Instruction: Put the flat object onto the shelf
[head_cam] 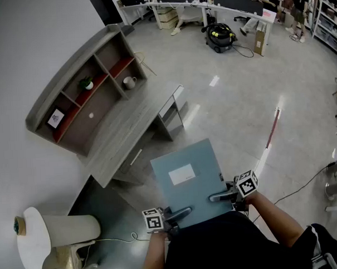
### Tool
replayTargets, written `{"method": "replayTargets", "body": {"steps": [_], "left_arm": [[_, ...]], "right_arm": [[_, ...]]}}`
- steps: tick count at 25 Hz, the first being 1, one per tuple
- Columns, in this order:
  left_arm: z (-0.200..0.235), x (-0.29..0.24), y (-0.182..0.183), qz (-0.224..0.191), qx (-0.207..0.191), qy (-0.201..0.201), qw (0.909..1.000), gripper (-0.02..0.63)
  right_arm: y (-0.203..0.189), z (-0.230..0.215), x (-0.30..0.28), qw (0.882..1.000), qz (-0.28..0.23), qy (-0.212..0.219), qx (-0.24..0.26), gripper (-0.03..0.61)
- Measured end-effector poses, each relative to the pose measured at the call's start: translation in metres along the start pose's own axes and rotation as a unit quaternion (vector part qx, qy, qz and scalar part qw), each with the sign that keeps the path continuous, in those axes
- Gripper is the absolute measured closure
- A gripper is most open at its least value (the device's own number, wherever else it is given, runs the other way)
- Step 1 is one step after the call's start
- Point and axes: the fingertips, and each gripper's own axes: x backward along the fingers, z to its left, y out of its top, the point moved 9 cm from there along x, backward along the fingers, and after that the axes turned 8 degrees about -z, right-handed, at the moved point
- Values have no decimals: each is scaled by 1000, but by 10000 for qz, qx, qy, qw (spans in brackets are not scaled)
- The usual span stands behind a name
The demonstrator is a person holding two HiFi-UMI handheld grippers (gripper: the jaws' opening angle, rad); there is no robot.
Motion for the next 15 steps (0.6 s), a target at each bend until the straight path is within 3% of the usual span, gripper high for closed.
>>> {"method": "replayTargets", "body": {"steps": [15], "left_arm": [[4,-32,0,49,100,62,9999,318]], "right_arm": [[11,-12,28,9999,-72,108,-103,273]]}}
